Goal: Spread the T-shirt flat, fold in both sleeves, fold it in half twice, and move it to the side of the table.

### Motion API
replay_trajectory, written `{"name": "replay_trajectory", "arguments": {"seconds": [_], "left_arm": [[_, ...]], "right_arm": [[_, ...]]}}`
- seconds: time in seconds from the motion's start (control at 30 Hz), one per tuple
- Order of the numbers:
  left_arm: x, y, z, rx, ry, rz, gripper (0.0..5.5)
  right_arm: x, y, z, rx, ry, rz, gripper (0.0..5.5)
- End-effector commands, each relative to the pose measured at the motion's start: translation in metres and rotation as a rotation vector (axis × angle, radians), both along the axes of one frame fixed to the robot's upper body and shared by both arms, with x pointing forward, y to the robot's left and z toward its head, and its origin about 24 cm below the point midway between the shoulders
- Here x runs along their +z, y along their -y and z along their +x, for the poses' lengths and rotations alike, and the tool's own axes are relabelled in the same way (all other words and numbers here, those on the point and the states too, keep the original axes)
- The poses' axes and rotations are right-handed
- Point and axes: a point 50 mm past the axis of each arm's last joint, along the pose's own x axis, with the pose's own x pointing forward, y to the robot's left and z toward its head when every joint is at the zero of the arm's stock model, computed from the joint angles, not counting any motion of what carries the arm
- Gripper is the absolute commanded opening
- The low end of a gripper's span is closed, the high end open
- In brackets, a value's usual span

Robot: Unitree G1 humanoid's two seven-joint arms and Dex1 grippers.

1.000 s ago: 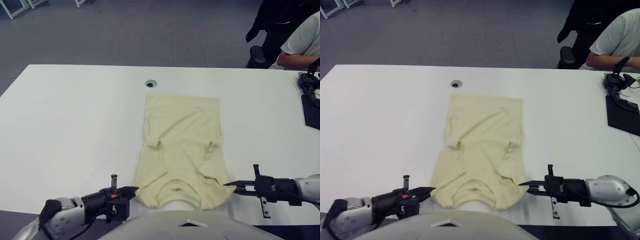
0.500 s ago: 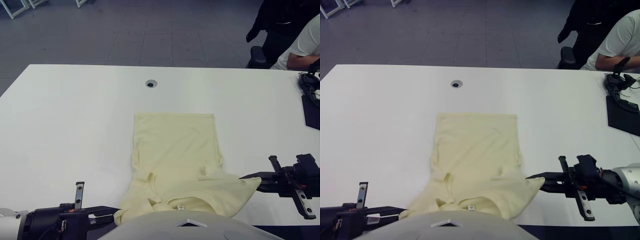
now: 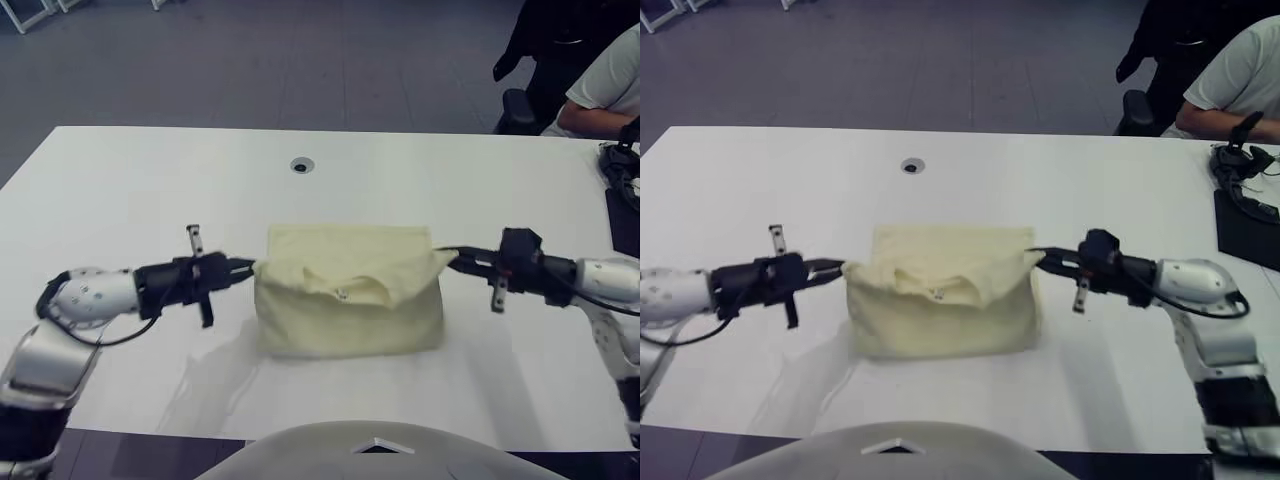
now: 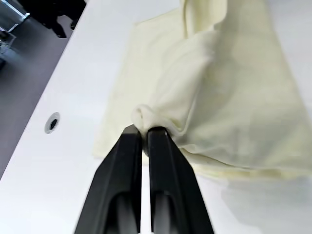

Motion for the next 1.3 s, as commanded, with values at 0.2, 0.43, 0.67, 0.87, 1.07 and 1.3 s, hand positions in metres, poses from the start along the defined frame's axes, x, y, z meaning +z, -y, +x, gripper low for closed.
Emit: {"name": "replay_trajectory", "arguments": {"seconds": [0.2, 0.43, 0.67, 0.87, 1.07, 1.3], "left_arm": [[-0.02, 0.011, 0.068, 0.206, 0.066, -0.091, 0.0], [-0.048, 0.018, 0.073, 0.209, 0.019, -0.045, 0.0], [-0.039, 0.019, 0.094, 0.459, 0.102, -0.245, 0.89], [-0.032, 0.01, 0.101, 0.654, 0.063, -0.455, 1.99], [-0.026, 0.002, 0.087, 0.676, 0.089, -0.471, 3.05], [-0.013, 0.009, 0.071, 0.63, 0.15, -0.469, 4.19]], "right_arm": [[-0.023, -0.007, 0.06, -0.176, 0.163, -0.079, 0.0], [-0.037, 0.001, 0.062, -0.207, 0.123, -0.1, 0.0], [-0.023, 0.014, 0.086, -0.631, 0.246, 0.13, 0.83], [-0.016, -0.003, 0.082, -0.612, 0.377, 0.068, 1.88], [-0.026, -0.039, 0.073, -0.32, 0.431, -0.216, 2.89], [-0.067, -0.022, 0.085, -0.225, 0.348, -0.675, 3.99]]}}
